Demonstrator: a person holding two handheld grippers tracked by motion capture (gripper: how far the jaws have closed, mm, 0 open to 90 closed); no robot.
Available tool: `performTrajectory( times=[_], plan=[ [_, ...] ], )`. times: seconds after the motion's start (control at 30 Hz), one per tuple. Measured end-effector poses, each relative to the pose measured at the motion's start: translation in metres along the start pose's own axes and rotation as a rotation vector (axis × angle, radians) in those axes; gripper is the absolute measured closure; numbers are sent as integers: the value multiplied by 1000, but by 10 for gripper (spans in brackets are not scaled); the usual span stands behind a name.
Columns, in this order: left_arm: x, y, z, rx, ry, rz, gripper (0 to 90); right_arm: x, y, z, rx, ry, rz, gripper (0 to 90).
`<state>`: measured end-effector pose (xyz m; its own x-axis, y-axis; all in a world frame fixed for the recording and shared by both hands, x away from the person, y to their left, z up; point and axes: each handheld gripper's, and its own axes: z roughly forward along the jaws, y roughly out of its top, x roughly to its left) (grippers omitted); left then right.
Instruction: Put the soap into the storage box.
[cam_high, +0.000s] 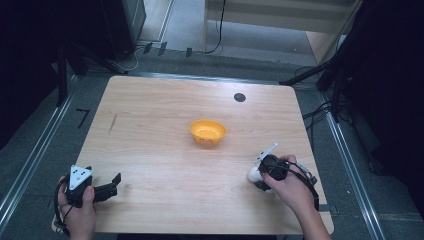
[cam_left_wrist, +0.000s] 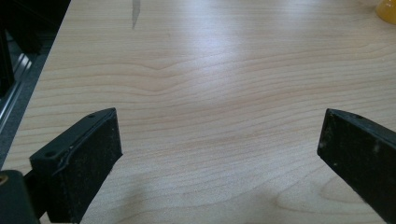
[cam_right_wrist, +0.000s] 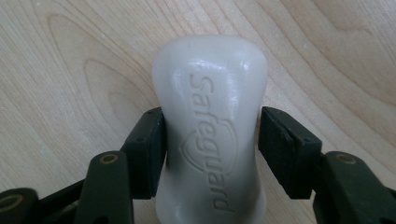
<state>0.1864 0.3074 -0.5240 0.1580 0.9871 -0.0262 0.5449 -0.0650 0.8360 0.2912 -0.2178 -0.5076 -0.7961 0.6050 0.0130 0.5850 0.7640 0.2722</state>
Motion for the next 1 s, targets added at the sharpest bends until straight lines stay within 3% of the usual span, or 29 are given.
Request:
performTrajectory(
  times=[1.0],
  plan=[
    [0,0,0,-5,6,-12,0,-1,-3,1,-36,13,-4,500]
  ],
)
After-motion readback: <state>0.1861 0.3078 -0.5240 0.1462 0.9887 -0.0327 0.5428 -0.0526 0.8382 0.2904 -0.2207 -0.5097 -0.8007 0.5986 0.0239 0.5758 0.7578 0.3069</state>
